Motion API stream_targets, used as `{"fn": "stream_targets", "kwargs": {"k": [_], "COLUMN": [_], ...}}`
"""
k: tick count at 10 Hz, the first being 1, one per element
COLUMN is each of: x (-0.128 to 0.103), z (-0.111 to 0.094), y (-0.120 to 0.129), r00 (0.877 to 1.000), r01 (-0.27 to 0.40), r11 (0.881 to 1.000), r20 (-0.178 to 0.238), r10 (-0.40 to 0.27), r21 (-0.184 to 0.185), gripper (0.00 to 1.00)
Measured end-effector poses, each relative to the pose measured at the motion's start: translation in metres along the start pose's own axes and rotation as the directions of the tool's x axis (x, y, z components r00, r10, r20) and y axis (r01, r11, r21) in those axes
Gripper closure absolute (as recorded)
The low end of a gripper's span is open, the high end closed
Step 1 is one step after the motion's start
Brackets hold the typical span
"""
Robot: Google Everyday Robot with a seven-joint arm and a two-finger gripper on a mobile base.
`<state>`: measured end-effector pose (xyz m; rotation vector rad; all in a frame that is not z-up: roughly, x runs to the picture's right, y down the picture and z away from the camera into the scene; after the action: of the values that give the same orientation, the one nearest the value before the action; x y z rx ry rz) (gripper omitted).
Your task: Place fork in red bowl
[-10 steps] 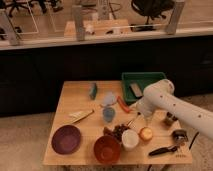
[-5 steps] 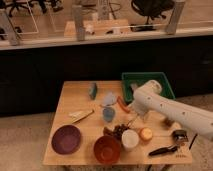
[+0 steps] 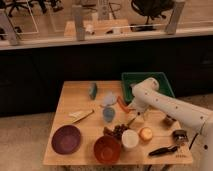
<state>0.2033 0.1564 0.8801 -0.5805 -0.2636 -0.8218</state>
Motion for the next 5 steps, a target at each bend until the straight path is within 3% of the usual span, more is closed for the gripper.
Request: {"fn": "stream_targets", "kwargs": {"k": [2, 5], "x": [0.008, 0.013], "z": [-0.001, -0.005], "y": [0.005, 0.012], "r00": [1.0, 0.999], "r01": [-0.022, -0.043], "r11": [1.0, 0.999], "r20": [0.007, 0.023], "r10": [0.022, 0.042], "r21": [0.003, 0.008], "gripper": [0.47, 0.47]}}
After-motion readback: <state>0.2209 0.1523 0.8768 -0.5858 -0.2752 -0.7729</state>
